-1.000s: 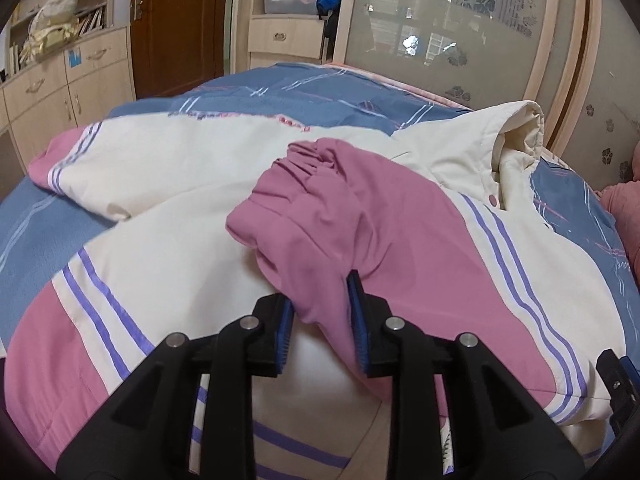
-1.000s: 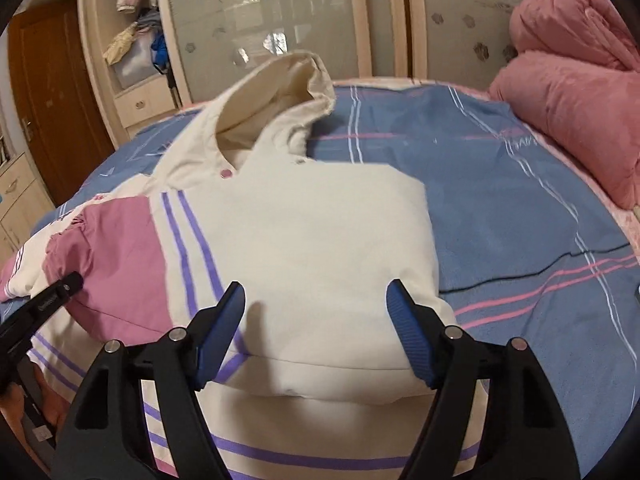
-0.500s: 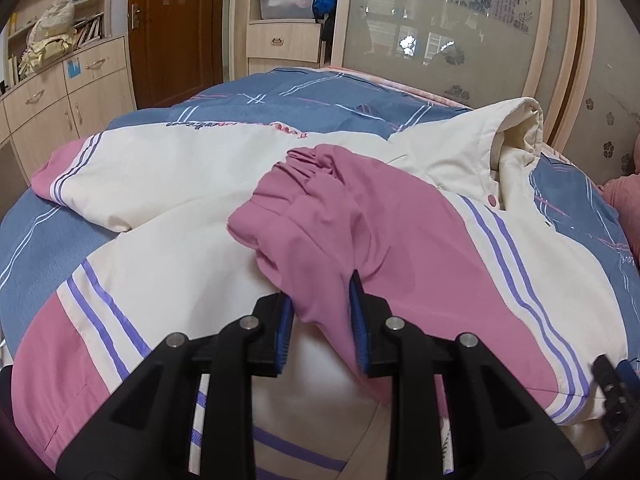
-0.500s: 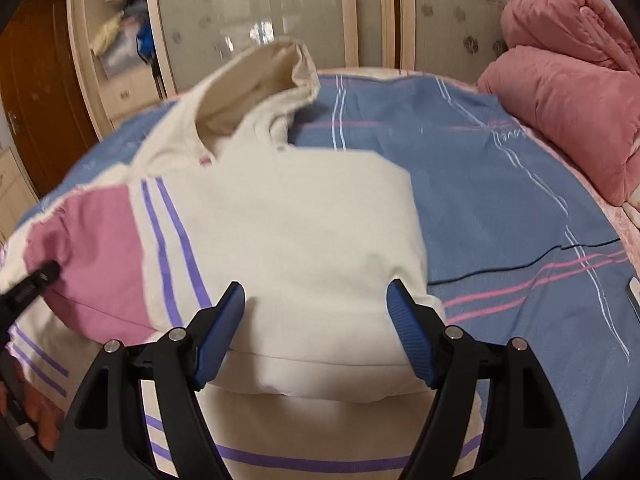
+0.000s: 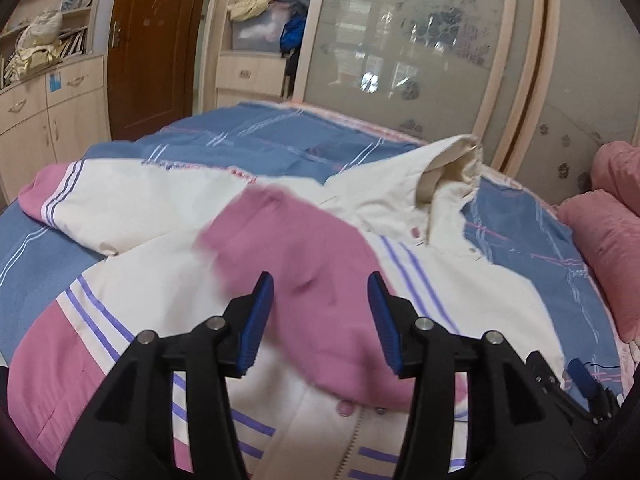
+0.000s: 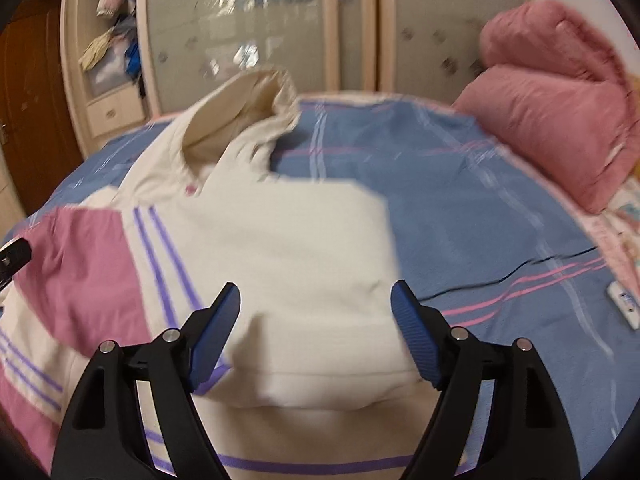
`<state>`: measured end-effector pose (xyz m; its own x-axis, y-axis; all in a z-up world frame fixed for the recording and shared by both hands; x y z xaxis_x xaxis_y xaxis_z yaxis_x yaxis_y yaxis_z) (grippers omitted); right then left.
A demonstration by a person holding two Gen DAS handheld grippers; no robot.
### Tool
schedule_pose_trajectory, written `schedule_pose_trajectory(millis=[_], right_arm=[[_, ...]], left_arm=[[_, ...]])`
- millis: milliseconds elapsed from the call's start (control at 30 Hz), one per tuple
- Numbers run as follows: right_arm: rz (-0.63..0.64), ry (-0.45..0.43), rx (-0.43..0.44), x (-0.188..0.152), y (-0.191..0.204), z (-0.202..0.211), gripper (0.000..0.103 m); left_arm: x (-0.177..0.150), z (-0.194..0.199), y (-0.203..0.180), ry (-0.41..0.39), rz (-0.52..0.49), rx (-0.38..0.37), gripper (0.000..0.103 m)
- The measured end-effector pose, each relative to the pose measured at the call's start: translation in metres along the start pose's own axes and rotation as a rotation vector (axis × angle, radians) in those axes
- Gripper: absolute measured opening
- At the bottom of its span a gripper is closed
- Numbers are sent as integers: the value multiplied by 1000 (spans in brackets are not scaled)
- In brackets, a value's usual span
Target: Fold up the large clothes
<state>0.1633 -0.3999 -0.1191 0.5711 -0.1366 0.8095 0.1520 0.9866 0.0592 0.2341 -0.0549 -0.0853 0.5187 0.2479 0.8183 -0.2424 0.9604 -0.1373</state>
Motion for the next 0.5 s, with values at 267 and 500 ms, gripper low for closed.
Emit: schedule_pose_trajectory(millis=[267,500], right_arm=[[-30,-15,-39,0,-2,21,86],[-294,165,179,-25,1,4,86]], left_arm=[[8,17,-27,-69,-103,-20,64],[-26,-42,-40,126,-204,0,59]])
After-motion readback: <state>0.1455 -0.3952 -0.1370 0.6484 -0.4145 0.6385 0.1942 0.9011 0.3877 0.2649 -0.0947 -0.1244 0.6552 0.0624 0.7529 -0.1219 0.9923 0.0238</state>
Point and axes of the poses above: each gripper's, at about its wrist camera, not at the fingertips, and z roughly against the way its jaws point, y to its left, x to its top, the point moved 3 cm from there along -z, roughly the way its jaws point, and after that the axes turned 2 degrees about -z, right-handed, at the moved point
